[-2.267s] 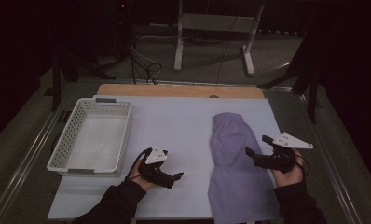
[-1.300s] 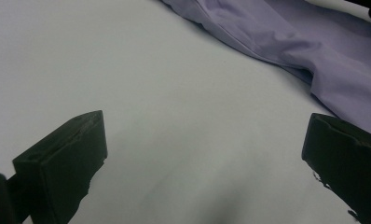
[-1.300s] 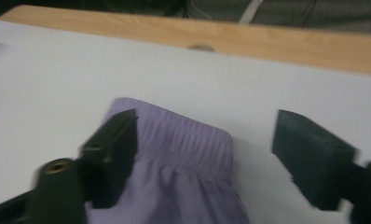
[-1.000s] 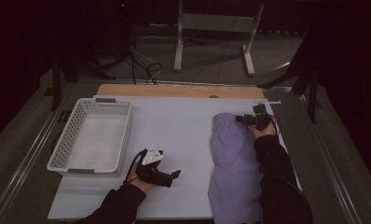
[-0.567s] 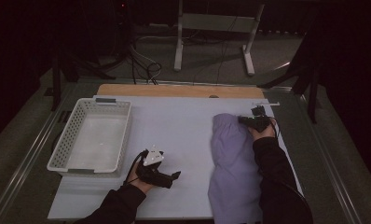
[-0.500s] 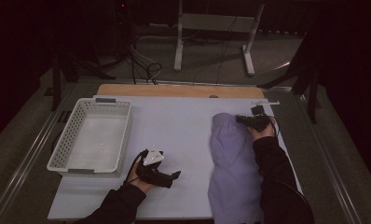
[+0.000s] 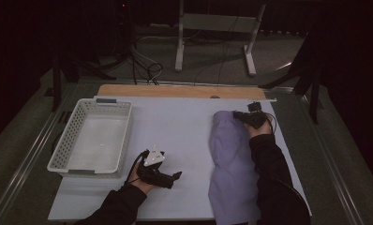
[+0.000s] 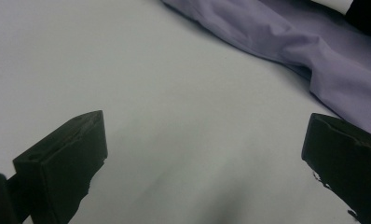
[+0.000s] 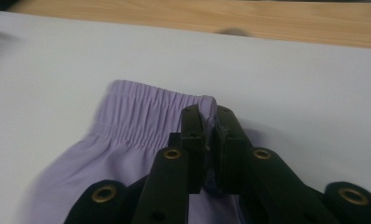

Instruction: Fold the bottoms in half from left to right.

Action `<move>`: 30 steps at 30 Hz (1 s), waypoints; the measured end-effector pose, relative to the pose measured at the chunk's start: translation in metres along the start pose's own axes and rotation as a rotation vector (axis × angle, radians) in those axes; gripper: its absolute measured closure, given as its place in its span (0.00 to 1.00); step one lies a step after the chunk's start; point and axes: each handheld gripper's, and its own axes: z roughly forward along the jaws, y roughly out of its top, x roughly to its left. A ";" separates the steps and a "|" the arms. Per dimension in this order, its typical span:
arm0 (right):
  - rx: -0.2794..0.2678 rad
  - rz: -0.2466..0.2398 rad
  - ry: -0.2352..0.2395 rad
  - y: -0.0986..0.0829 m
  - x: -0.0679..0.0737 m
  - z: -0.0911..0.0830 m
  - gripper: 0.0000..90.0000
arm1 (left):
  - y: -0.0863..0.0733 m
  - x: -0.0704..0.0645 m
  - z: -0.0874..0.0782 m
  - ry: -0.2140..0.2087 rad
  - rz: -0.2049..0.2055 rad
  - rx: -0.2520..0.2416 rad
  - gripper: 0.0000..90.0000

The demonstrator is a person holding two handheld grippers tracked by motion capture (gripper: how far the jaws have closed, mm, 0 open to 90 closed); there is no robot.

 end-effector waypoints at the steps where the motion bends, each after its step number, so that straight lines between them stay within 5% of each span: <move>1: 0.011 0.011 -0.011 -0.001 -0.002 0.002 0.93 | 0.000 0.000 0.000 0.000 0.001 -0.001 0.01; 2: 0.035 0.024 -0.050 -0.002 -0.007 0.007 0.93 | 0.001 0.000 0.000 -0.001 0.003 -0.005 0.01; 10: 0.086 0.030 -0.142 -0.008 -0.009 0.019 0.91 | 0.001 -0.001 0.000 0.000 0.012 0.000 0.01; 21: 0.057 0.051 -0.215 -0.003 -0.014 0.002 0.69 | 0.000 -0.001 0.001 -0.001 0.014 0.004 0.01; 25: 0.031 0.029 -0.157 -0.006 -0.014 -0.017 0.69 | 0.001 -0.002 0.000 -0.002 0.011 0.000 0.01; 26: 0.044 0.021 -0.107 -0.010 -0.017 -0.023 0.67 | 0.001 -0.002 0.000 -0.002 0.015 0.001 0.01; 30: 0.084 0.013 -0.079 -0.020 -0.023 -0.027 0.67 | 0.001 -0.002 0.001 -0.006 0.011 0.003 0.01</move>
